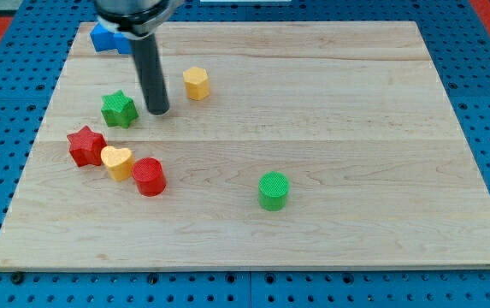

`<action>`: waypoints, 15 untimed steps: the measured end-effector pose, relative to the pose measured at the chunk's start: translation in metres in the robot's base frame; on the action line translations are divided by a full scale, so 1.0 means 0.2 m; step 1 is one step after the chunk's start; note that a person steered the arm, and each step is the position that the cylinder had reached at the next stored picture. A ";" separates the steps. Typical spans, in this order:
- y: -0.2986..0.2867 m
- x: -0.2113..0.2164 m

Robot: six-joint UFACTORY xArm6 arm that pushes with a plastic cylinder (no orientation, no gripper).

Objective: Move the green blocks to the center left

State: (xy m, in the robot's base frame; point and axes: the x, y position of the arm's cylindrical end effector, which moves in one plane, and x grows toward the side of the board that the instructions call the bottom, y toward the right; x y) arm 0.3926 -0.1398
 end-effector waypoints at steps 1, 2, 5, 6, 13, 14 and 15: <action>-0.26 0.00; -0.22 0.01; 1.16 0.45; 1.14 0.76; -0.11 -0.14; -0.10 -0.21; -0.10 -0.28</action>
State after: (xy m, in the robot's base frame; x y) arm 0.3368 -0.1595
